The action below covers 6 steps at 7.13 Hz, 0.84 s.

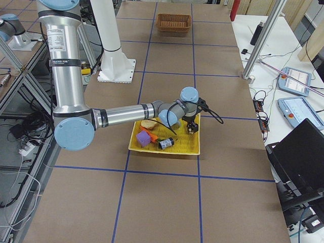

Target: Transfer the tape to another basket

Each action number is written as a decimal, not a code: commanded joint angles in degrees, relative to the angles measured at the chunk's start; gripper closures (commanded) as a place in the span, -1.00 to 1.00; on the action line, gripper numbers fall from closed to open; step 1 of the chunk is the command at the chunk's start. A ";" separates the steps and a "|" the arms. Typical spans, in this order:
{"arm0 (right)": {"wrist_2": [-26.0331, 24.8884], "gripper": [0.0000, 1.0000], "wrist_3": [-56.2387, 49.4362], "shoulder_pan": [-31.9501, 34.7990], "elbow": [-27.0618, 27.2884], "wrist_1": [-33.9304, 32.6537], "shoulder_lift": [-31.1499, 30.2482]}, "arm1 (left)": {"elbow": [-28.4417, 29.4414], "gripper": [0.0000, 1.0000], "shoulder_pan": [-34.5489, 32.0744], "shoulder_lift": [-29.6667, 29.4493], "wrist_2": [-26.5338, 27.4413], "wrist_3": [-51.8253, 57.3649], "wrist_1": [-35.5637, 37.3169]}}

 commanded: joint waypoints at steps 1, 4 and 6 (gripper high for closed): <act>-0.18 -0.99 1.83 -1.49 0.13 0.27 -2.41 | 0.04 -0.98 0.00 -0.06 0.00 -0.09 -0.03; -2.01 -0.80 1.91 -4.20 -0.05 0.53 -3.12 | 0.13 -0.98 0.00 0.03 0.00 0.00 -0.03; -2.73 -0.12 1.83 -5.70 -0.49 0.44 -2.95 | 0.13 -0.98 0.00 0.03 0.00 0.00 -0.03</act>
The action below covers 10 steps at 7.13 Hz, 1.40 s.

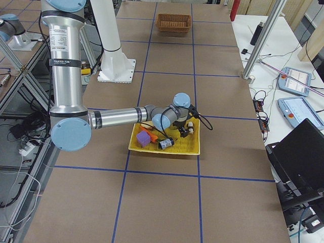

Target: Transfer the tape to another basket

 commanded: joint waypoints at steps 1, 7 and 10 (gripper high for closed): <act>-0.49 0.71 -0.54 -0.88 0.25 -0.03 0.04 | 0.02 -0.98 0.00 0.09 0.00 0.00 0.00; 1.96 1.00 -0.81 5.78 4.82 -0.47 0.04 | -0.07 -0.98 0.00 0.27 0.00 0.00 0.00; 3.12 1.00 4.42 7.38 5.00 -0.64 5.11 | -0.25 -0.98 0.00 0.36 -0.09 -0.08 -3.33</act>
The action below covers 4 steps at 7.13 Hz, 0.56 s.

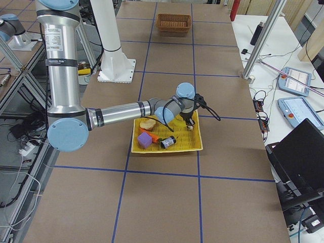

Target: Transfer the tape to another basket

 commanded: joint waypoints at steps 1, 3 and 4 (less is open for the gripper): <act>0.01 1.00 11.75 -0.77 -0.15 0.10 6.74 | -0.15 -0.98 0.09 0.58 -0.03 -0.09 -3.55; -3.22 1.00 27.32 -7.61 0.02 0.28 15.18 | -0.24 -0.98 0.61 0.15 -1.77 -0.09 -4.71; -6.64 1.00 32.00 -10.77 0.37 0.54 17.56 | -0.50 -0.98 2.01 -0.46 -3.00 -0.18 -5.76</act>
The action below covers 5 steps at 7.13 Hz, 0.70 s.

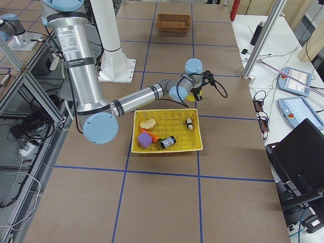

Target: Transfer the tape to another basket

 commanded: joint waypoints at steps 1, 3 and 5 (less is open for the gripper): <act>-6.69 1.00 10.99 -6.65 0.33 0.36 6.19 | -0.12 -0.98 2.55 -1.12 -1.45 -3.36 -1.66; -10.92 1.00 17.23 -10.79 0.42 0.27 10.50 | -0.04 -0.99 6.93 -3.58 -1.01 -22.36 -11.11; -17.93 1.00 22.34 -15.97 0.33 0.27 14.54 | -0.56 -0.99 12.21 -7.44 -1.54 -35.94 -16.15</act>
